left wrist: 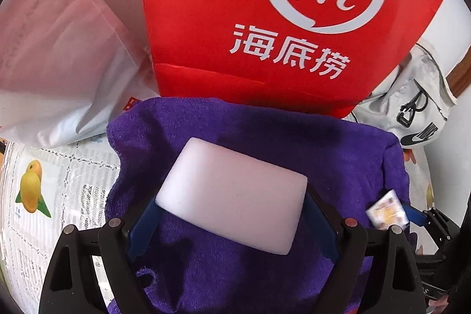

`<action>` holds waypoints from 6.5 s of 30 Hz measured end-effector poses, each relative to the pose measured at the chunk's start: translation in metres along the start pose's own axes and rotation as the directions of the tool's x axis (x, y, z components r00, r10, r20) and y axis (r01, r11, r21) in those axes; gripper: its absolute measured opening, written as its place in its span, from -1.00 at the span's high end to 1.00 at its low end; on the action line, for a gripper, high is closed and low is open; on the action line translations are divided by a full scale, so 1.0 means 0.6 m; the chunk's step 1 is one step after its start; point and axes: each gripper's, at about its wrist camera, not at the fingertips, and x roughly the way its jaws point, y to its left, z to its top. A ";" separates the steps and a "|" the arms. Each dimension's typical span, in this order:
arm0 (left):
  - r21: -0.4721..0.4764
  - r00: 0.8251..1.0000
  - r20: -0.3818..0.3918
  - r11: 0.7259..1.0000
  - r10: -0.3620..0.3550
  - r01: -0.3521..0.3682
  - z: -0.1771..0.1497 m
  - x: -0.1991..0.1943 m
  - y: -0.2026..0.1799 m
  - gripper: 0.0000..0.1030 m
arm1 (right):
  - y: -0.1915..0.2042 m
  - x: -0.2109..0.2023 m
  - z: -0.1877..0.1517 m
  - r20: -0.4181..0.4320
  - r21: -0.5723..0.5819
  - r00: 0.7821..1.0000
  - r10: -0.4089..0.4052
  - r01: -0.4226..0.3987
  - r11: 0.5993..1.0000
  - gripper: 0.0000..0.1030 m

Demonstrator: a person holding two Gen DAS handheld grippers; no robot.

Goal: Organize soft objects
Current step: 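Carry the sachet with the right gripper onto the purple towel and release while left places the foam block there, then grasp the green wet-wipe packet with the right gripper, then grasp the white glove by its cuff with the left gripper, then carry the green packet onto the purple towel and release while left carries the glove there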

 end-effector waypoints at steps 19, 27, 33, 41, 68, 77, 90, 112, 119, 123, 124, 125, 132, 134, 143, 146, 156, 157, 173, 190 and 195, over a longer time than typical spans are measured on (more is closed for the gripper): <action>0.037 0.994 0.105 0.999 -0.004 0.000 -0.034 -0.094 -0.008 -0.94 | 0.021 -0.079 -0.029 0.112 -0.040 0.990 -0.089 0.094 0.995 -0.74; 0.040 0.988 0.152 0.999 -0.009 0.003 -0.090 -0.193 0.000 -0.92 | 0.046 -0.148 -0.069 0.134 -0.026 0.984 -0.114 0.119 0.993 -0.75; 0.004 0.987 0.160 1.000 -0.022 0.022 -0.169 -0.263 0.022 -0.92 | 0.049 -0.213 -0.134 0.147 0.075 0.988 -0.037 0.026 0.997 -0.75; 0.004 0.980 0.197 1.000 0.003 -0.004 -0.293 -0.314 0.044 -0.92 | 0.118 -0.284 -0.259 0.233 0.051 0.971 0.056 -0.069 0.996 -0.69; -0.090 0.990 0.141 0.995 -0.027 0.040 -0.479 -0.289 0.167 -0.92 | 0.285 -0.175 -0.361 0.062 -0.175 0.998 0.006 0.005 0.984 -0.28; -0.080 0.991 0.131 0.996 -0.039 0.050 -0.498 -0.286 0.179 -0.92 | 0.295 -0.177 -0.361 0.062 -0.210 0.998 0.023 -0.009 0.978 0.31; -0.035 0.992 0.113 0.997 -0.063 0.067 -0.519 -0.281 0.140 -0.92 | 0.256 -0.264 -0.389 0.174 -0.143 0.983 0.054 -0.029 0.989 0.32; 0.148 0.984 0.178 0.988 0.015 -0.041 -0.502 -0.187 0.008 -0.21 | 0.074 -0.224 -0.518 0.151 0.135 0.986 -0.069 0.049 0.990 0.26; 0.142 0.985 0.161 0.989 -0.058 0.035 -0.503 -0.197 0.024 0.58 | 0.070 -0.209 -0.505 0.190 0.161 0.980 -0.060 0.030 0.987 0.22; 0.133 0.983 0.175 0.991 -0.051 0.027 -0.510 -0.221 0.047 0.63 | 0.067 -0.212 -0.504 0.195 0.176 0.979 -0.055 0.020 0.984 0.28; 0.127 0.982 0.183 0.992 -0.040 0.017 -0.511 -0.230 0.054 0.64 | 0.067 -0.212 -0.502 0.194 0.175 0.980 -0.053 0.019 0.984 0.28; 0.123 0.982 0.187 0.992 -0.037 0.014 -0.512 -0.235 0.058 0.64 | 0.069 -0.214 -0.503 0.193 0.173 0.980 -0.051 0.017 0.985 0.29; 0.077 0.973 0.228 0.997 -0.038 0.021 -0.523 -0.284 0.089 0.65 | 0.082 -0.229 -0.502 0.196 0.163 0.979 -0.056 0.024 0.986 0.32; 0.059 0.970 0.241 0.998 -0.041 0.028 -0.525 -0.297 0.095 0.65 | 0.086 -0.238 -0.502 0.201 0.162 0.978 -0.063 0.031 0.986 0.32; 0.036 0.955 0.288 0.998 -0.066 0.058 -0.531 -0.351 0.103 0.65 | 0.101 -0.287 -0.493 0.235 0.154 0.969 -0.077 0.041 0.987 0.31; 0.039 0.951 0.301 0.997 -0.076 0.067 -0.532 -0.365 0.098 0.65 | 0.105 -0.304 -0.488 0.246 0.149 0.966 -0.081 0.045 0.988 0.32; 0.047 0.937 0.328 0.993 -0.118 0.108 -0.514 -0.395 0.083 0.65 | 0.109 -0.350 -0.453 0.291 0.129 0.953 -0.089 0.053 0.990 0.31; 0.052 0.936 0.332 0.993 -0.119 0.108 -0.508 -0.398 0.081 0.65 | 0.108 -0.352 -0.449 0.294 0.126 0.952 -0.089 0.053 0.991 0.32; 0.086 0.912 0.387 0.990 -0.136 0.111 -0.397 -0.438 0.044 0.65 | 0.108 -0.385 -0.342 0.343 0.082 0.937 -0.064 0.038 0.996 0.31; 0.094 0.917 0.381 0.992 -0.118 0.088 -0.266 -0.396 0.018 0.65 | 0.078 -0.348 -0.234 0.357 0.069 0.932 -0.063 0.041 0.997 0.31; 0.084 0.919 0.376 0.992 -0.120 0.095 -0.237 -0.377 0.016 0.65 | 0.067 -0.325 -0.203 0.352 0.064 0.933 -0.075 0.056 0.996 0.31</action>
